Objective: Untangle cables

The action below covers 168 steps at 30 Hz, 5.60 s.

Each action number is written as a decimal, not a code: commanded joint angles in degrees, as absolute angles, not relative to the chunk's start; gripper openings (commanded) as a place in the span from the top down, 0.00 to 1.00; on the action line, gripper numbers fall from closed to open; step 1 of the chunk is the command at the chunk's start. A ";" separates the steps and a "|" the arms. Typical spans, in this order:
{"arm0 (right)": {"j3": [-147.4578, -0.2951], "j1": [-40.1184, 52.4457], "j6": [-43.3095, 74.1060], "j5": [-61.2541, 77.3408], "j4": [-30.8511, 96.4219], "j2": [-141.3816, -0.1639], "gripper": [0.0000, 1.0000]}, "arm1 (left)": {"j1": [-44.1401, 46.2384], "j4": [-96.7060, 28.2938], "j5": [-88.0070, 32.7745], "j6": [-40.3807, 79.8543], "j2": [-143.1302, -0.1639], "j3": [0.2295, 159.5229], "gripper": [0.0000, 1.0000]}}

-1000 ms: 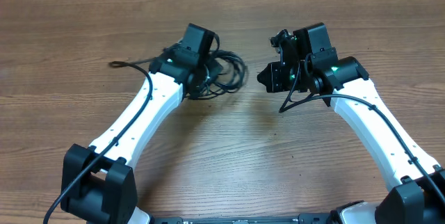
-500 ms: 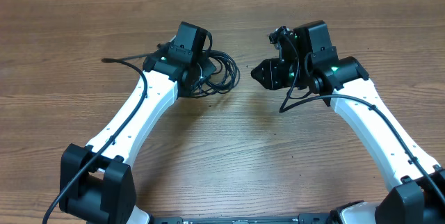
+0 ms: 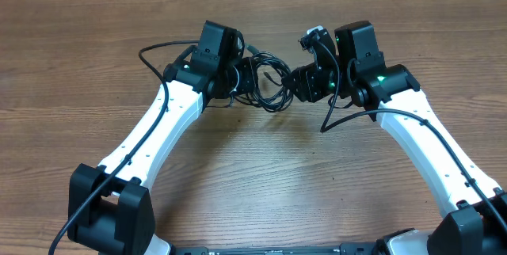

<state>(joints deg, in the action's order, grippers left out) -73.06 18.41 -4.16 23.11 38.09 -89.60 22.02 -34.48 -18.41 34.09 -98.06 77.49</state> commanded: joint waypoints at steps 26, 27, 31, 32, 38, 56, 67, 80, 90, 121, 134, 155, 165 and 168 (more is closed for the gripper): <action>-73.01 18.37 -4.54 22.15 41.60 -89.86 0.96 | 21.98 -32.53 -24.32 39.27 -98.26 78.15 0.96; -73.01 18.37 -4.58 22.92 43.31 -89.86 0.96 | 21.74 -32.53 -22.11 42.78 -98.26 78.15 0.95; -73.01 18.37 -5.39 28.93 46.92 -89.86 0.96 | 20.82 -32.60 -18.59 49.76 -98.26 78.15 0.96; -73.01 18.37 -7.44 32.47 47.94 -89.86 0.96 | 20.62 -32.62 -17.54 52.12 -98.26 78.15 0.96; -73.01 18.37 -11.03 38.83 50.98 -89.86 0.96 | 20.53 -32.71 -14.68 56.31 -98.26 78.15 0.96; -73.01 18.37 -11.00 41.17 54.70 -89.86 0.96 | 20.53 -34.37 -8.38 65.45 -98.26 78.15 0.96; -73.01 18.31 -4.69 23.07 49.52 -89.86 0.31 | 20.53 -36.38 -10.52 41.19 -98.26 78.15 0.96; -73.01 18.33 -4.95 21.96 42.85 -89.86 0.16 | 20.64 -33.54 -19.59 33.26 -98.26 78.15 0.96; -73.01 18.33 -4.69 22.11 42.83 -89.86 0.17 | 20.67 -30.02 -28.82 33.41 -98.26 78.15 0.96; -73.01 18.33 -4.23 23.66 56.14 -89.86 0.96 | 20.58 -30.65 -9.74 60.97 -98.26 78.15 0.96; -73.01 18.31 -2.79 24.47 54.76 -89.86 0.75 | 20.53 -33.36 -8.64 59.88 -98.26 78.15 0.96; -73.01 18.33 -0.58 24.51 50.17 -89.86 0.19 | 20.53 -32.69 -15.55 40.69 -98.26 78.15 0.96; -73.01 18.33 7.40 24.45 47.18 -89.89 0.14 | 20.56 -25.67 -28.40 41.36 -98.26 78.15 0.96; -73.01 18.33 9.19 23.97 45.60 -89.89 0.14 | 20.64 -25.17 -30.83 41.34 -98.26 78.15 0.96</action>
